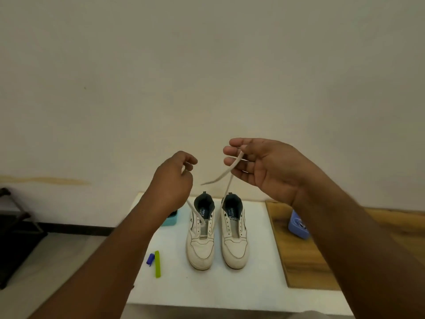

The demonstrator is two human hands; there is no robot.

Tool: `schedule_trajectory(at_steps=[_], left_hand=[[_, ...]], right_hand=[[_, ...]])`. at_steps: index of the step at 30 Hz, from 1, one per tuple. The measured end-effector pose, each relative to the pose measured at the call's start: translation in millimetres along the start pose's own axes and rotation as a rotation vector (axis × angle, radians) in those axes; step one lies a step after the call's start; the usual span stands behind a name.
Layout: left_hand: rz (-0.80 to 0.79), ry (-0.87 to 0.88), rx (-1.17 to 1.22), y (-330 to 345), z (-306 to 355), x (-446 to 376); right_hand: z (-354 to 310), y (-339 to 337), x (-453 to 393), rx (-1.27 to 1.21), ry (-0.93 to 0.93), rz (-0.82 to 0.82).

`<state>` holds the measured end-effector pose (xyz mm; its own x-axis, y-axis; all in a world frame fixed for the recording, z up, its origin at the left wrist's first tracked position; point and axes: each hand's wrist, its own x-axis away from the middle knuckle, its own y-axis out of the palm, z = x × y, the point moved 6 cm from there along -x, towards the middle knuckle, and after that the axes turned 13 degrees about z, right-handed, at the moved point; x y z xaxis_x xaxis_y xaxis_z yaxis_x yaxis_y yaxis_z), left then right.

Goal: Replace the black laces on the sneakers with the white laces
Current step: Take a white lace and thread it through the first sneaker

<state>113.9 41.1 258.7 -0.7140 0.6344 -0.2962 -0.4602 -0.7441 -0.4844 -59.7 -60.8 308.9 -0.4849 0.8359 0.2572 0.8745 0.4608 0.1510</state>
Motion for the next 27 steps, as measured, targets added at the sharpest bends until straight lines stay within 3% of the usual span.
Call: schedule_trajectory(at_steps=[7,11,20,27], left_hand=[[0.086,-0.088,0.493,-39.5,66.3,9.8],[0.079,-0.093,0.626,-54.7,95.6,13.9],[-0.145,-0.384,0.877,-53.1,114.7,21.4],[-0.164,-0.508,1.043,-54.9,115.9,21.6]], right_hand=[[-29.6,9.9,35.9,0.008,-0.05,-0.017],[-39.0,18.0,50.6,-0.009,-0.05,-0.037],[-52.4,25.8,72.8,0.067,-0.197,-0.107],[-45.4,23.1,79.5,0.323,-0.428,0.124]])
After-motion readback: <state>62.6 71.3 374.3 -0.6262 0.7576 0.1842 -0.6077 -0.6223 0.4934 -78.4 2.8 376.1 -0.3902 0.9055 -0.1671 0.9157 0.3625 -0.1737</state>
